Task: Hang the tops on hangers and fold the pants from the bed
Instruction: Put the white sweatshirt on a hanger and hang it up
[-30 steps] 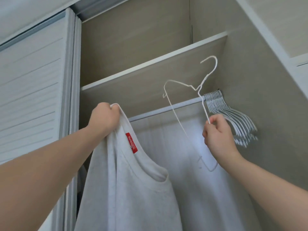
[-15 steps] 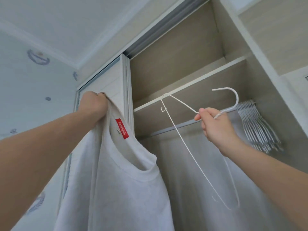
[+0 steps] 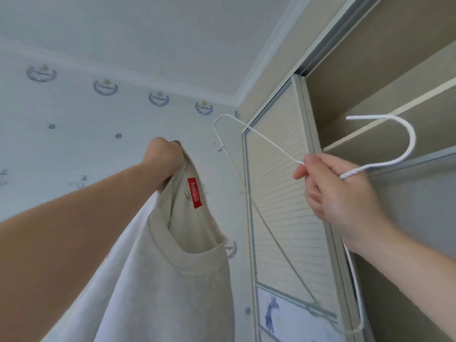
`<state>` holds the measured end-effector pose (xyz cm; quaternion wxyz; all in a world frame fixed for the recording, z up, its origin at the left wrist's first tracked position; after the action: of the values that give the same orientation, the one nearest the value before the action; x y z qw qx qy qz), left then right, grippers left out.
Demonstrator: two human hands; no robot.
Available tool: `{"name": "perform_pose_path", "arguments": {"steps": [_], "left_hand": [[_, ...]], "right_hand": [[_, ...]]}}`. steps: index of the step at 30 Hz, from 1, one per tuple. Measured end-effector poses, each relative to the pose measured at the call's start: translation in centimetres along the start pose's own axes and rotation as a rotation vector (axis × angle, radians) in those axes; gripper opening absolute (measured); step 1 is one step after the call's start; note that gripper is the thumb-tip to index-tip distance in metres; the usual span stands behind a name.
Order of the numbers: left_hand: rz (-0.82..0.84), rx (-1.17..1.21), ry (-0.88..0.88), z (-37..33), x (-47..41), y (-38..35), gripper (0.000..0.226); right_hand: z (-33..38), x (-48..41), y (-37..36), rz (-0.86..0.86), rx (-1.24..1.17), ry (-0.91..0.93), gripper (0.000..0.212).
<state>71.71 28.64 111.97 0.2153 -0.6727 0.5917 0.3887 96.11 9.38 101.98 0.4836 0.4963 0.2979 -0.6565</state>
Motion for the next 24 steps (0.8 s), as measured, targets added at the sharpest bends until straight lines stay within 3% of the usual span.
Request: {"name": "perform_pose_path", "arguments": {"steps": [9,14,24], "left_hand": [[-0.091,-0.412,0.063,5.3,3.4,20.9,0.036],[-0.062,-0.51,0.21,10.3,7.7,31.3,0.021],[-0.144,-0.274,0.534,21.3,24.2,47.2,0.024]], "right_hand": [[0.6,3.0,-19.4,0.235,-0.321,-0.029,0.041],[-0.3,8.1,-30.3,0.365,-0.442,-0.139,0.035],[-0.3,22.4,-49.3,0.592,-0.713,-0.375,0.035]]}}
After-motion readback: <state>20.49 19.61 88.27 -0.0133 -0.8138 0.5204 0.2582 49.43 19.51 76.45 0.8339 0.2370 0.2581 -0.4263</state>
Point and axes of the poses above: each hand's wrist, its own x-axis away from the middle knuckle, its own y-axis out of the back of the hand, z = x × y, the point moved 6 cm from there along -x, towards the middle knuckle, and after that the axes turned 10 degrees about z, right-handed, at the moved point
